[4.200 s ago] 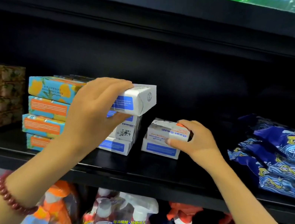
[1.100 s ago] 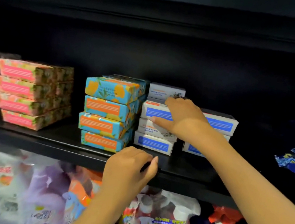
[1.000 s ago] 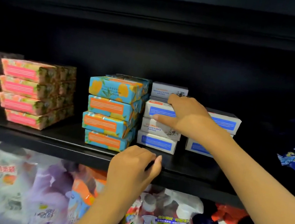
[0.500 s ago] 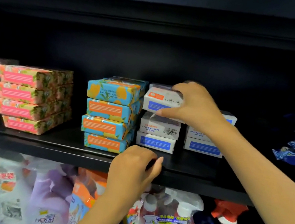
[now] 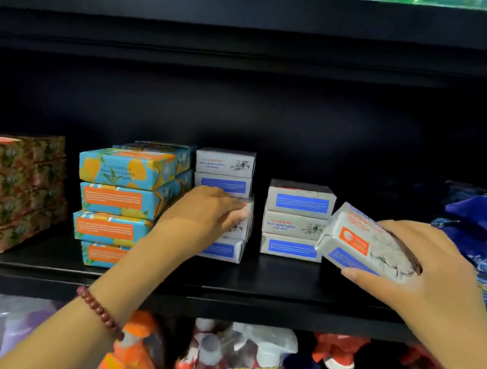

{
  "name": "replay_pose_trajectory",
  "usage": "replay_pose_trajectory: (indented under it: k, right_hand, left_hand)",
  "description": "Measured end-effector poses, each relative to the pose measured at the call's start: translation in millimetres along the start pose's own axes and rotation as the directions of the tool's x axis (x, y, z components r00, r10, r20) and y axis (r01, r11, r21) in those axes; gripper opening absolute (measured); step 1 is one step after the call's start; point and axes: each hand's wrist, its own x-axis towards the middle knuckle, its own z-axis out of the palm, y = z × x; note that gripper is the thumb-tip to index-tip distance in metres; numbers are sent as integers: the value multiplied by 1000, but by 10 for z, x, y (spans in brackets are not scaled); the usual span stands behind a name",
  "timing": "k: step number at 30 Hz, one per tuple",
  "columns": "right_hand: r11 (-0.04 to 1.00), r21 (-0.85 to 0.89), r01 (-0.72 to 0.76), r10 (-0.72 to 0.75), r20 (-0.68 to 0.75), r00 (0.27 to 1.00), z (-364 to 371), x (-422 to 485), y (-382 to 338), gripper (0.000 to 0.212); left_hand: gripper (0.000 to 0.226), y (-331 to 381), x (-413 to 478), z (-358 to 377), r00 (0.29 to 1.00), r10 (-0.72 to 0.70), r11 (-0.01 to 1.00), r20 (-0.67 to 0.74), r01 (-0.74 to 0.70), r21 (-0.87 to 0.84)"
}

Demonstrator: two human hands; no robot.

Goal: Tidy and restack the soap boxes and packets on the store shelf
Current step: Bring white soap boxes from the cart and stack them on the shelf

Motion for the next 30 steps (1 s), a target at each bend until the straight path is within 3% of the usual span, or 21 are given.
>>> replay_pose_trajectory:
  k: [5, 13, 18, 21, 25, 30]
  right_hand:
    - [998, 60, -2, 6, -54, 999, -59, -37, 40, 57]
    - [998, 67, 22, -20, -30, 999, -53, 20, 70, 62]
    - [996, 18, 89, -89, -27, 996, -46, 322, 69, 69]
    - [989, -40, 139, -138, 22, 990, 33, 665, 43, 64]
    - [983, -68, 172, -158, 171, 973, 267, 1126, -18, 54]
    - [983, -34, 180, -163, 280, 946, 488, 1365, 14, 73]
  left_hand:
    - [60, -42, -28, 34, 997, -27, 997, 68, 22, 76]
    - [78, 39, -93, -11, 993, -110, 993, 33, 109, 33]
    - [82, 147, -239, -10, 986, -67, 990, -156, 85, 112]
    - [74, 234, -374, -26, 970, 6, 997, -243, 15, 82]
    - [72, 366, -527, -44, 968, 56, 998, -244, -46, 47]
    - [77, 481, -690, 9, 959, 75, 997, -272, -68, 36]
